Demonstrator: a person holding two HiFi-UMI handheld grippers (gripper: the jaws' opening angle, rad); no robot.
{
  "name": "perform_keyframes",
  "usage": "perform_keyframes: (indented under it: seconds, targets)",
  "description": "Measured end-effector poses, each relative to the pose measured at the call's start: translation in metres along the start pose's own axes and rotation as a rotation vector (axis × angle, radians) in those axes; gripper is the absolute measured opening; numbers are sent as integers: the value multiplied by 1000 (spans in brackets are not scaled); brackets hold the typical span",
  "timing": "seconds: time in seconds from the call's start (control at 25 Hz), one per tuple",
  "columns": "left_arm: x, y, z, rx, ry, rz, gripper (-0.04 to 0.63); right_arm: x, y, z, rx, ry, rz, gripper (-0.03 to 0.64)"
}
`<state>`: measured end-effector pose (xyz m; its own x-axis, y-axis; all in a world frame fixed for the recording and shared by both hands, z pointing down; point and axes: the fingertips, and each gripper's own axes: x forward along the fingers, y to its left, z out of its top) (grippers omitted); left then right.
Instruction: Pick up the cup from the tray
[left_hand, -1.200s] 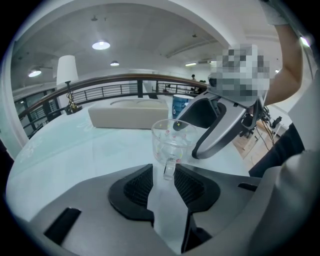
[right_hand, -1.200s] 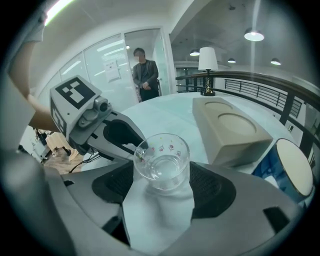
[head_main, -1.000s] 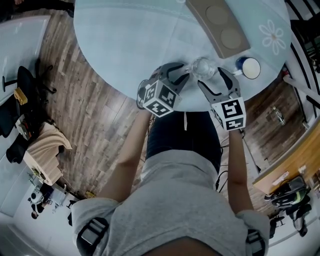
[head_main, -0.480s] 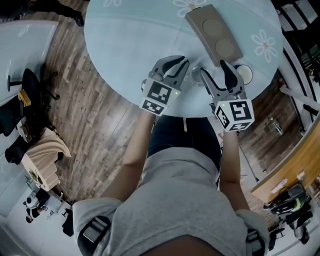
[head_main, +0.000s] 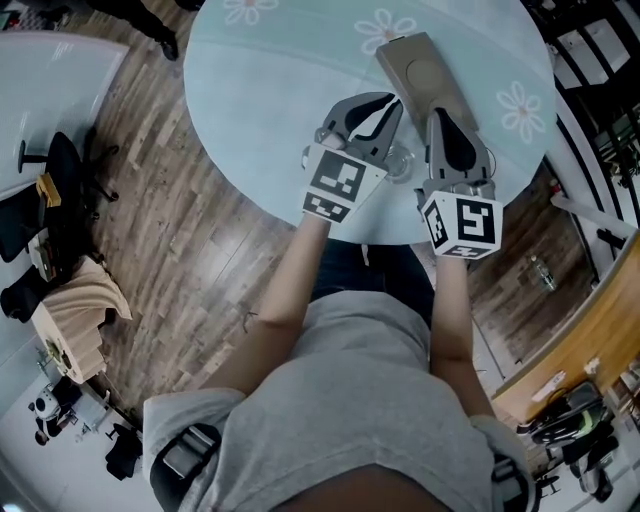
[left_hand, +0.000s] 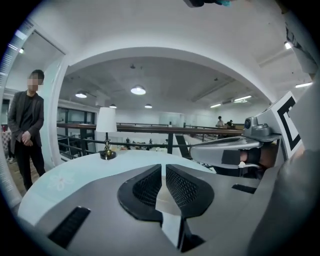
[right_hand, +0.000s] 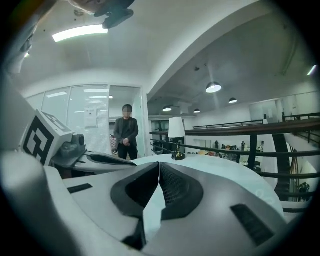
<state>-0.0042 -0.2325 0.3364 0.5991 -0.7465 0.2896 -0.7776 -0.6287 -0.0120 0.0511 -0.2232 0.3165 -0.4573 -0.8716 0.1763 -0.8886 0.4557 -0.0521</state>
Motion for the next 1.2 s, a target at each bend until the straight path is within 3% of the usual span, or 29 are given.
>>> perform_keyframes:
  seconds: [0.32,1.2]
  targets:
    - [-6,13,16,-20,-50,81,29,6,9,9,-21,-11,-9,8]
    - [-16,14,18,-7,-69,111,29,4,12,6,-30,-12,-35,8]
